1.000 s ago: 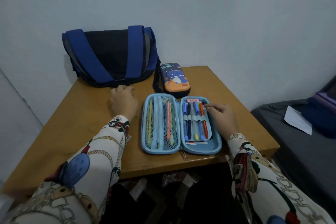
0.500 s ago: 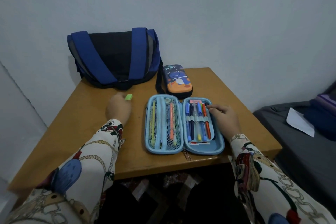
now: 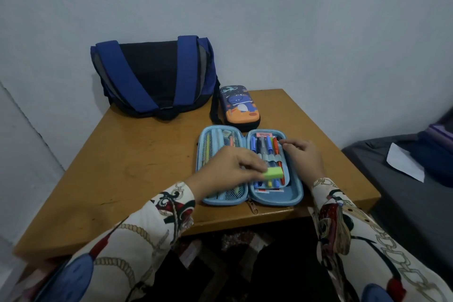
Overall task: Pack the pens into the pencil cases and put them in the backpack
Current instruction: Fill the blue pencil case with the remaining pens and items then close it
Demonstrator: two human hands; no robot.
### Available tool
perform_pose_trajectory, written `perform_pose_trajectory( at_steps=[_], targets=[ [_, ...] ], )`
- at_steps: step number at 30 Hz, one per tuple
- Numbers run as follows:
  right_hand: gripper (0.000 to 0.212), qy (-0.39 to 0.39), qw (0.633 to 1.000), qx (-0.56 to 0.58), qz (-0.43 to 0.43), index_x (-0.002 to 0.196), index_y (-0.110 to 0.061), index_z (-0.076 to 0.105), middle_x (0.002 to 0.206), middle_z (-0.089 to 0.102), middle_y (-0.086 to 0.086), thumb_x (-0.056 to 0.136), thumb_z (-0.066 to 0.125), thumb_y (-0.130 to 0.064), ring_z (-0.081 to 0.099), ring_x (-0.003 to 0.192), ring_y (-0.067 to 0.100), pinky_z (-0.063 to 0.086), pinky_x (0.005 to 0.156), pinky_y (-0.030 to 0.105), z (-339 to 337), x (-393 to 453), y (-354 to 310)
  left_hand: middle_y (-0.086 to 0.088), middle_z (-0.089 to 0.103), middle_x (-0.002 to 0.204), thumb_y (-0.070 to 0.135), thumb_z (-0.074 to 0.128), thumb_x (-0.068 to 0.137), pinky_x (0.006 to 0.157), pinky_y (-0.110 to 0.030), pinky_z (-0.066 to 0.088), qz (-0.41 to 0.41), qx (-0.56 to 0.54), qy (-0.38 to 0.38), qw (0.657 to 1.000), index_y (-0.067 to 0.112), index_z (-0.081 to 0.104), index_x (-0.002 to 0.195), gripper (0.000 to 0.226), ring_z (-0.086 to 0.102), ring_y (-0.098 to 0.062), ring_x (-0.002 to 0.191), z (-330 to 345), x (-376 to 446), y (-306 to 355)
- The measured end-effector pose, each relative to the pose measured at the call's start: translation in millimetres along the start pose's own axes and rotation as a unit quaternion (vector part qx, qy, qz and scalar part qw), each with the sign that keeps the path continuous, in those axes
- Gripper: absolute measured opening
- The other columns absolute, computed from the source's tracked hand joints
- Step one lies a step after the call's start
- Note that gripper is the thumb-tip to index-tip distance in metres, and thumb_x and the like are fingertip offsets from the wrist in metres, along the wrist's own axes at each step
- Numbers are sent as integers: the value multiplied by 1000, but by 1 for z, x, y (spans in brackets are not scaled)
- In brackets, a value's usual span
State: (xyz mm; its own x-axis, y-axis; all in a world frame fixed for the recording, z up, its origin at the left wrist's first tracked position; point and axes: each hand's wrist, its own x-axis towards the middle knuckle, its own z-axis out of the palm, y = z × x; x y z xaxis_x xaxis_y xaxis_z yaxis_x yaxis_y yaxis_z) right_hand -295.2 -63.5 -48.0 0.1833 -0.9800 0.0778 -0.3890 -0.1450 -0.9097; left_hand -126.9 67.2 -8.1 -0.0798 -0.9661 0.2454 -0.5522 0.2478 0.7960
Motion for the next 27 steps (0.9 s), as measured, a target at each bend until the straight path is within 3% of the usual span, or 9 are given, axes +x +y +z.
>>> perform_pose_trajectory(
  at_steps=[3,5,7,10,14,18,20,24,27],
  targets=[
    [20,4,1000,0,-3,79,-38,74,105,67,4,74,57,-46,62,97,17,51,93,42,0,1,0,1,73,95,6,77,79,84,-23,54,66,49,-62,995,5,77,95,16,67,-3,88,11,0,1],
    [26,3,1000,2,-3,80,-38,75,104,68,4,70,54,-50,63,97,17,52,93,43,0,1,0,-2,73,98,8,76,80,84,-20,53,95,88,-86,988,5,77,95,16,66,-5,88,16,1,-1],
    [30,0,1000,4,2,81,-37,76,104,68,4,68,53,-52,64,95,17,53,92,44,0,3,3,0,71,100,11,75,82,83,-15,50,119,125,-90,981,6,77,96,15,64,-4,89,19,1,-1],
    [35,-3,1000,5,5,83,-36,77,103,68,4,66,53,-55,64,95,16,53,91,45,-1,3,4,2,66,102,14,74,83,83,-20,50,152,168,-83,970,9,77,96,14,61,-5,91,22,1,-3],
    [17,-4,1000,6,3,85,-35,74,109,64,4,83,58,-40,59,100,14,49,94,39,-2,-1,-4,1,63,101,13,73,84,80,-25,52,179,199,-83,960,9,77,93,11,60,-8,91,24,-1,-4],
    [17,1,1000,6,-6,86,-35,75,108,64,3,81,58,-40,61,98,16,51,94,43,-2,-1,-2,-2,62,99,11,73,84,77,-26,52,212,222,-72,949,7,77,92,10,59,-11,89,26,-1,-7],
    [14,4,1000,9,-9,89,-33,74,109,61,4,88,60,-33,58,97,14,48,91,37,-1,0,-1,-3,61,99,11,71,85,75,-28,53,224,238,-73,942,7,77,94,11,59,-13,89,26,-1,-8],
    [15,-3,1000,9,-18,96,-28,74,109,58,5,93,59,-25,52,93,10,37,84,29,-2,3,3,-1,61,103,9,66,89,81,-20,50,186,192,-60,962,8,75,101,16,57,-7,94,19,-8,-6],
    [16,-8,1000,4,-17,96,-30,74,109,57,5,92,59,-25,49,87,3,35,82,29,-2,5,6,10,62,100,8,62,91,83,-21,51,65,64,48,995,22,73,100,20,59,-3,94,-1,-23,-12]
  ],
)
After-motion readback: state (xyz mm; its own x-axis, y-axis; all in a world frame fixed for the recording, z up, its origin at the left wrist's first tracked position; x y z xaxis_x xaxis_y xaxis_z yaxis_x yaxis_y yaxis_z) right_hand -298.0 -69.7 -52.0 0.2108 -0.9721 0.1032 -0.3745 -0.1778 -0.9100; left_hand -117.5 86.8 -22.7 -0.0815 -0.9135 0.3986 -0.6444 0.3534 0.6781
